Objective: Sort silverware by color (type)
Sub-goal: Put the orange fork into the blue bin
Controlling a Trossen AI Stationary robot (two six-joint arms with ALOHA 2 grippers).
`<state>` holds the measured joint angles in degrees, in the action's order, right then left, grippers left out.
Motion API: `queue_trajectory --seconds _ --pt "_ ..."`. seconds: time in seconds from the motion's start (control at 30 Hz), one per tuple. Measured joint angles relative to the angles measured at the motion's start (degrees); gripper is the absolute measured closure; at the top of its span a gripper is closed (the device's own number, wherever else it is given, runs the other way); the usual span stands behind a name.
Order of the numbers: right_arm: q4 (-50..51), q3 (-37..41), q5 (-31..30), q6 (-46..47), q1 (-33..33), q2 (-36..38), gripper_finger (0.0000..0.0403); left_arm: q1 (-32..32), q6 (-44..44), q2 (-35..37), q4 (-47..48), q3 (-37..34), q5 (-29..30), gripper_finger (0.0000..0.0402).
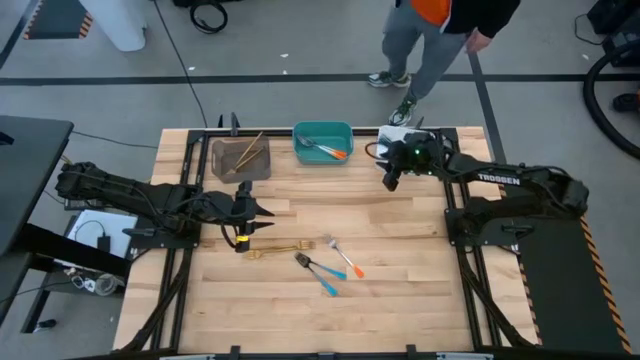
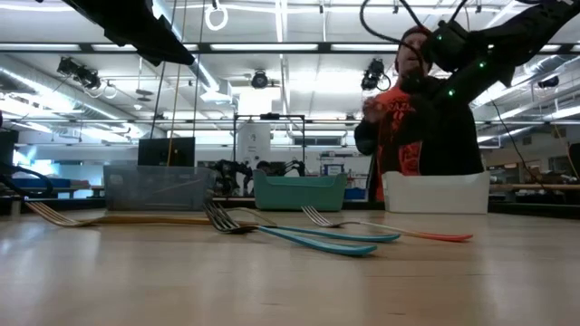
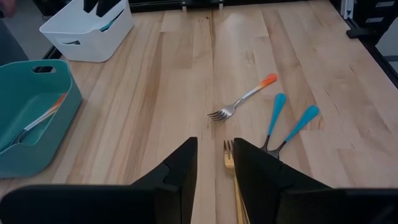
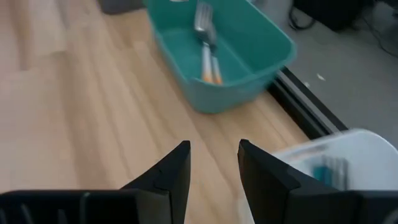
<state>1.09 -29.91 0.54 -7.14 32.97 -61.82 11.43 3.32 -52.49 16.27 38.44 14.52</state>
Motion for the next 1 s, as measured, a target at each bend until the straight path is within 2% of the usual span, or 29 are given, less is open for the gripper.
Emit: queue_trajectory --seconds 0.37,1.0 --pt "-3.20 0.00 -2.59 -0.33 -8.11 0.00 0.0263 -0.01 -0.09 0.00 0.00 0.00 0.00 0.0290" --pt "-6.86 0.00 -5.30 2.55 -15.36 -0.02 0.0263 0.00 0.18 0.00 -0.02 0.00 -0.01 0.0290"
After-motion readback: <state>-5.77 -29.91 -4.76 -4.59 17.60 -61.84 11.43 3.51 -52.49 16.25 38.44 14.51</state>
